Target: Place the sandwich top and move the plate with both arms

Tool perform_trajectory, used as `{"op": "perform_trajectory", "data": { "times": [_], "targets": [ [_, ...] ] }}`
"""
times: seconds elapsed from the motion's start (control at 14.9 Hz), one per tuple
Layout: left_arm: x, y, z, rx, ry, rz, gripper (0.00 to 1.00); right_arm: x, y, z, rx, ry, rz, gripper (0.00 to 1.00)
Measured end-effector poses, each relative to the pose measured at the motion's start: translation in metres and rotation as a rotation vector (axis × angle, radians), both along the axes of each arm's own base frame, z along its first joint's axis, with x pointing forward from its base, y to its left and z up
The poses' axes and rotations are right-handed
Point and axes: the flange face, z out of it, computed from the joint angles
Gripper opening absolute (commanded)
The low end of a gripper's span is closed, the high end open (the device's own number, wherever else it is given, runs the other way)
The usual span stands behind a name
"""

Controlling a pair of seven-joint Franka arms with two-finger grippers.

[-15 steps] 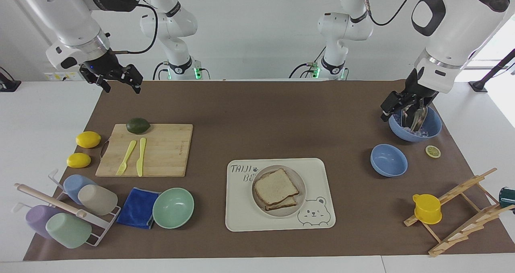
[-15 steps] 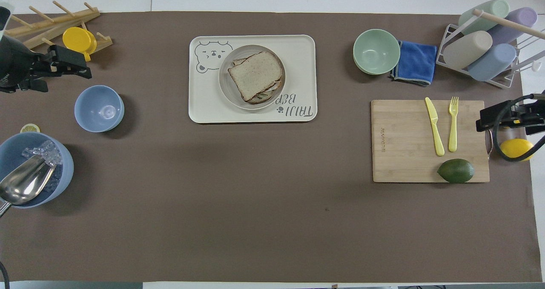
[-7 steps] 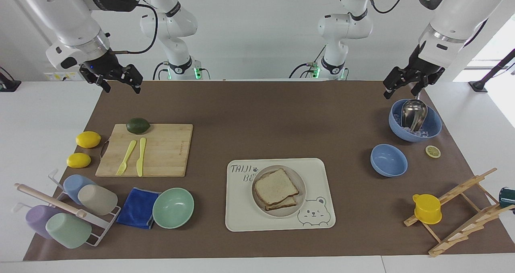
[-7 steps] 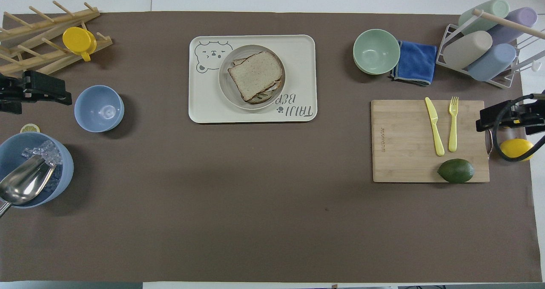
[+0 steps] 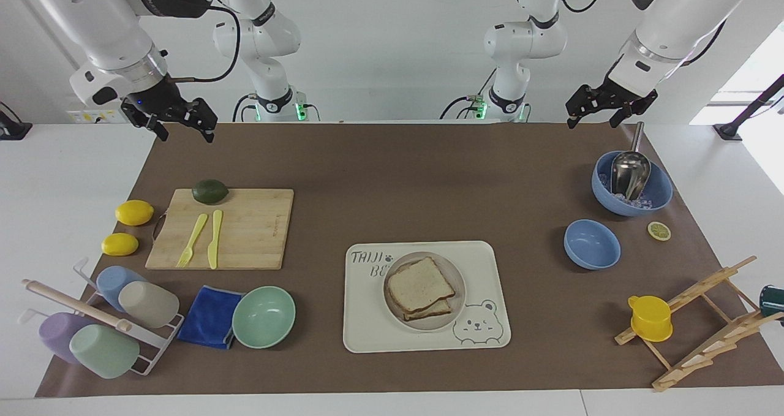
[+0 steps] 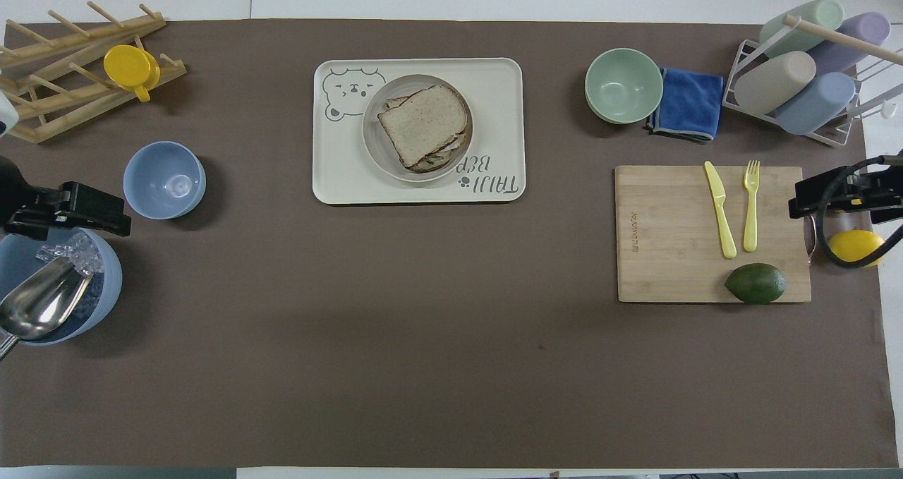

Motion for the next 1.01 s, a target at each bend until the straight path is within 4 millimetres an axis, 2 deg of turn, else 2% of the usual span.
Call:
{"op": "perform_trajectory", "data": {
  "times": [0.27, 1.01],
  "targets": [
    [0.0117, -0.0024, -0.0060, -0.008, -0.059, -0.005, 1.00, 0.0000, 0.0000, 0.0000, 0.000, 0.000, 0.000, 1.00],
    [0.0102, 0.0000, -0.0026, 0.031, -0.071, -0.017, 1.00, 0.0000, -0.0008, 0.0000, 0.000, 0.000, -0.001, 1.00]
  ]
}}
